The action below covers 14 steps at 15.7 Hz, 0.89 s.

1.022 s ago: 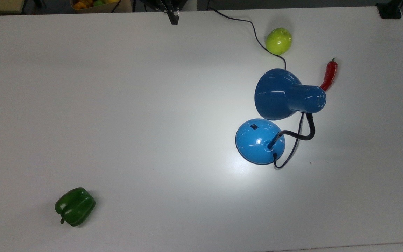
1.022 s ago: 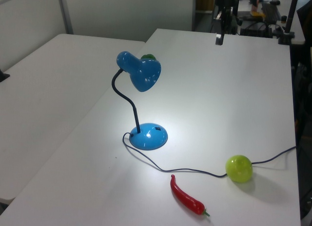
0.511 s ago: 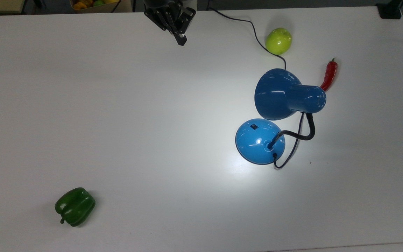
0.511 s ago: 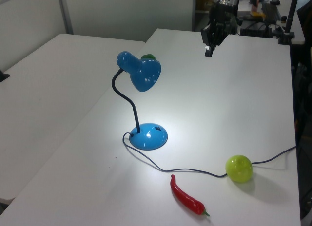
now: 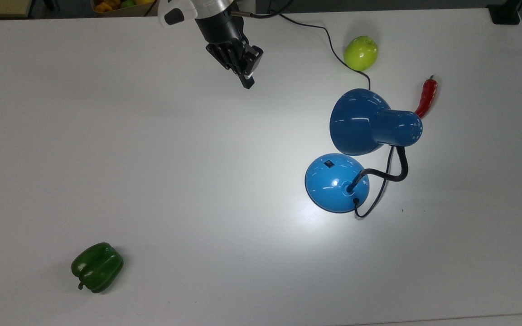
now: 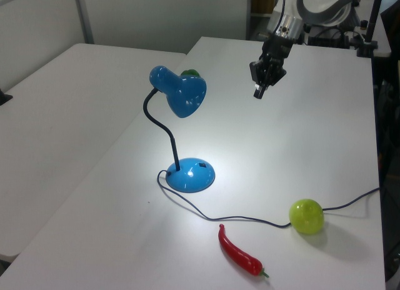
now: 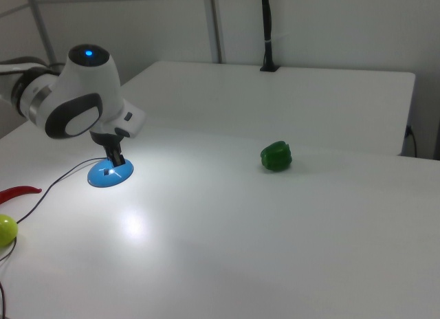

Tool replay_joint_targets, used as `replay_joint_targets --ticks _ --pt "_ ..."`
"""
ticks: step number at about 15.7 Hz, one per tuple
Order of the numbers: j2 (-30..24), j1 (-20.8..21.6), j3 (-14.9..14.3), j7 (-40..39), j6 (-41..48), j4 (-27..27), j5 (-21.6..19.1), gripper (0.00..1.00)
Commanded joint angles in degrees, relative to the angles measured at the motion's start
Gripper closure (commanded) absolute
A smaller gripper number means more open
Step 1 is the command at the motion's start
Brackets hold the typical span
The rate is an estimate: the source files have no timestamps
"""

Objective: Turn off lamp
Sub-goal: 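Move the gripper toward the blue lamp base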

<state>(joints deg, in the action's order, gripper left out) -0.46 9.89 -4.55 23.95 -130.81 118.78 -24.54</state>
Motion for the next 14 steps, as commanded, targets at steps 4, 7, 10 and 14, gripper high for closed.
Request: replay_joint_targets --ticks 4,7,10,14 --pt "4.9 1.3 4.2 1.4 -11.0 2.3 -5.0 1.00" --pt "7.5 1.5 6.8 1.4 -15.4 2.3 -9.6 1.00" --pt "9.9 1.8 8.7 1.4 -21.2 2.2 -13.9 1.00" --pt "13.2 3.8 9.3 1.4 -27.5 1.7 -18.1 1.00"
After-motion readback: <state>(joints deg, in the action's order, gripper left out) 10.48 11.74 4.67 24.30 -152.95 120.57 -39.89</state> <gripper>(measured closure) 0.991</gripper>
